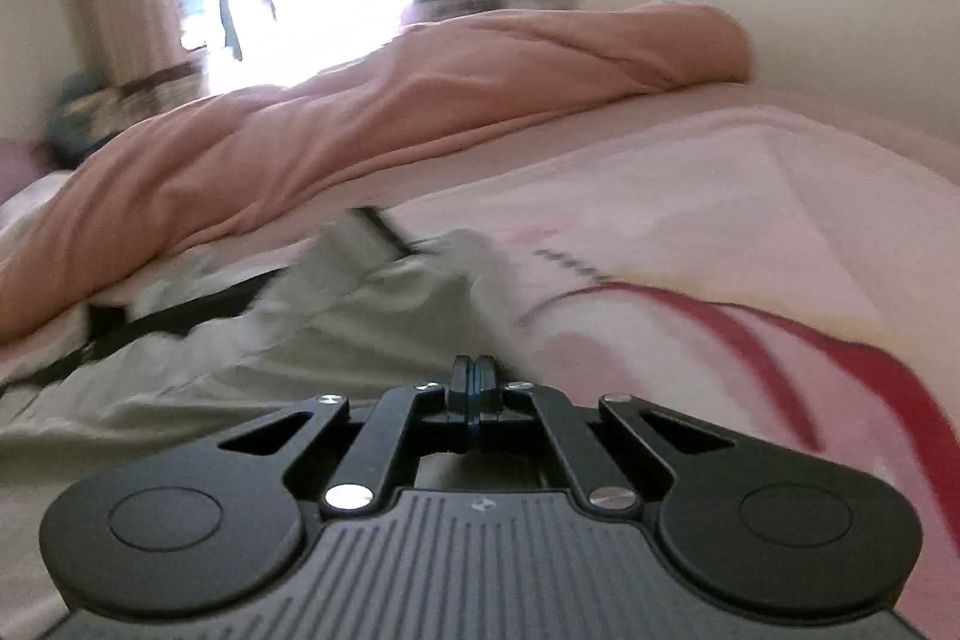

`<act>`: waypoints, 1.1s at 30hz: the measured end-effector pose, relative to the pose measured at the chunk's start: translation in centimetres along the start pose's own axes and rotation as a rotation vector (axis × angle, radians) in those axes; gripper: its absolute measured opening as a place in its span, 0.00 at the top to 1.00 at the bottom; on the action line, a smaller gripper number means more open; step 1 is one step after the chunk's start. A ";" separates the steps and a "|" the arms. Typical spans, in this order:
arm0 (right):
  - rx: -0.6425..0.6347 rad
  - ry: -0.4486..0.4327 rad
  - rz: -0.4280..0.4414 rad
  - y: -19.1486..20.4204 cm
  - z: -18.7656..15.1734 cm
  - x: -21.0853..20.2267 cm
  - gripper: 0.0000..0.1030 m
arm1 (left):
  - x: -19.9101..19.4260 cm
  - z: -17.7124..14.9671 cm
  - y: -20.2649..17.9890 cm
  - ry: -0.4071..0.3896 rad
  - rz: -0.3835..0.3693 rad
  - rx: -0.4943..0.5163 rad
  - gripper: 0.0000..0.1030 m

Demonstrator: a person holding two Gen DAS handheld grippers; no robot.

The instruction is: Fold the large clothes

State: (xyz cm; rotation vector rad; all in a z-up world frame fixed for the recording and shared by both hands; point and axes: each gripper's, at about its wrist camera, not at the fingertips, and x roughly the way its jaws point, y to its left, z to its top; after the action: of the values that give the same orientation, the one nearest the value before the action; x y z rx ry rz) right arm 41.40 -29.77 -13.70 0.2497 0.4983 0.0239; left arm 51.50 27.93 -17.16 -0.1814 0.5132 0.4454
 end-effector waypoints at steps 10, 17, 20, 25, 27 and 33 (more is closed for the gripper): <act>-0.099 -0.113 0.166 8.8 0.8 -7.0 0.85 | -8.2 2.5 -3.1 -0.126 -0.089 -0.006 0.00; -0.274 0.096 0.412 15.9 -7.9 -7.6 0.84 | -8.8 -5.1 -8.4 0.008 -0.197 0.221 0.00; -0.390 0.068 0.374 16.9 -7.9 -7.6 0.84 | -8.4 -6.3 -9.0 -0.021 -0.158 0.305 0.00; -0.370 0.038 0.204 12.1 -5.0 -6.3 0.84 | -7.2 -5.3 -6.5 -0.033 -0.055 0.225 0.00; -0.336 0.043 0.118 8.7 -3.9 -4.6 0.85 | -5.9 -5.0 -4.6 -0.021 0.006 0.179 0.00; -0.077 0.045 -0.031 -0.9 -1.1 -3.2 0.89 | -5.5 -3.9 1.7 -0.016 0.056 0.060 0.00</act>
State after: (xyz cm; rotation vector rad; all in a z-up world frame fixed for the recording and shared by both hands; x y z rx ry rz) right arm 38.03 -30.66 -13.39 0.1662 0.5451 0.0183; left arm 44.76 26.37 -17.75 -0.1064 0.5167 0.4854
